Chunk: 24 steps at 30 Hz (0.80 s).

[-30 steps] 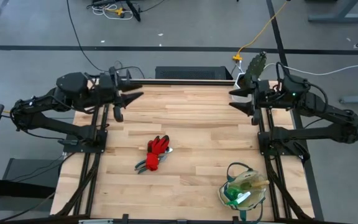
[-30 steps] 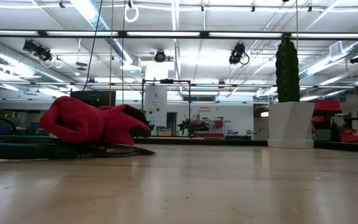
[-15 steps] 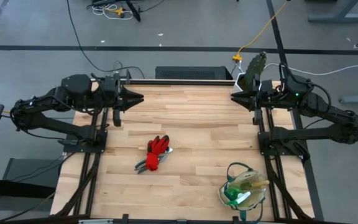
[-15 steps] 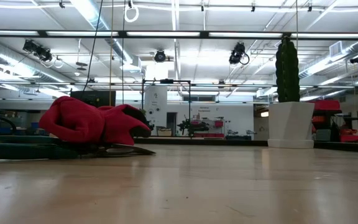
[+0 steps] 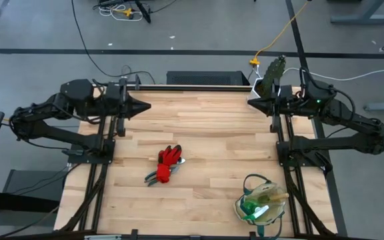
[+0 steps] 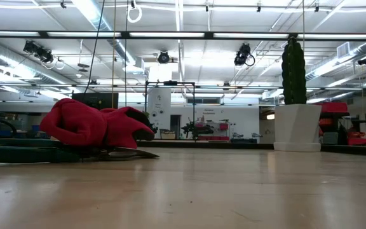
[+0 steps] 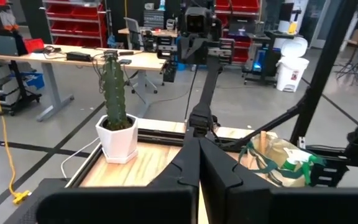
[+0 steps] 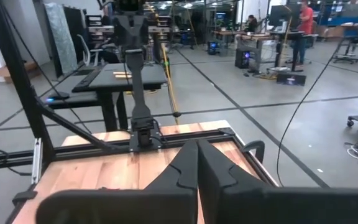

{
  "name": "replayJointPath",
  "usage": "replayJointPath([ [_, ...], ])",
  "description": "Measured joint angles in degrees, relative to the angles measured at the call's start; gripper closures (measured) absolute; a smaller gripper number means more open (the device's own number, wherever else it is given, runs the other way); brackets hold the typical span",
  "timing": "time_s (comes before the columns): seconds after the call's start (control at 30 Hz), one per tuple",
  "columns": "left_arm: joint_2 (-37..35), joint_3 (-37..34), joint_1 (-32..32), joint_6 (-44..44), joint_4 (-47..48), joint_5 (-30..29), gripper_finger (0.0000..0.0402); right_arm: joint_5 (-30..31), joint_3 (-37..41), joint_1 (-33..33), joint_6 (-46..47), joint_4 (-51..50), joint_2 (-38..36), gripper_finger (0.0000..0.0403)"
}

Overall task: Pick & Place Garden tools in Gardening bag
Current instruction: Put the light brown trowel into the gardening tool bag

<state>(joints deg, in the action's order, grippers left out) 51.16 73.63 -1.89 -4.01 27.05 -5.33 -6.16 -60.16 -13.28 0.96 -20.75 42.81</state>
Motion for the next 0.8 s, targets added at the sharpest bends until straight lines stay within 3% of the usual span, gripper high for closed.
replayJointPath([
  [0.33, -2.93, 0.04, 3.7, -3.48, 10.59, 0.64, 0.0399, 1.9, 0.0, 1.18, 1.45, -0.96, -0.92, 0.0402],
  [0.8, -0.01, 0.0, 5.96, -7.41, 26.16, 1.97, 0.04, 1.15, 0.0, 1.82, 2.16, -7.08, -1.35, 0.0403],
])
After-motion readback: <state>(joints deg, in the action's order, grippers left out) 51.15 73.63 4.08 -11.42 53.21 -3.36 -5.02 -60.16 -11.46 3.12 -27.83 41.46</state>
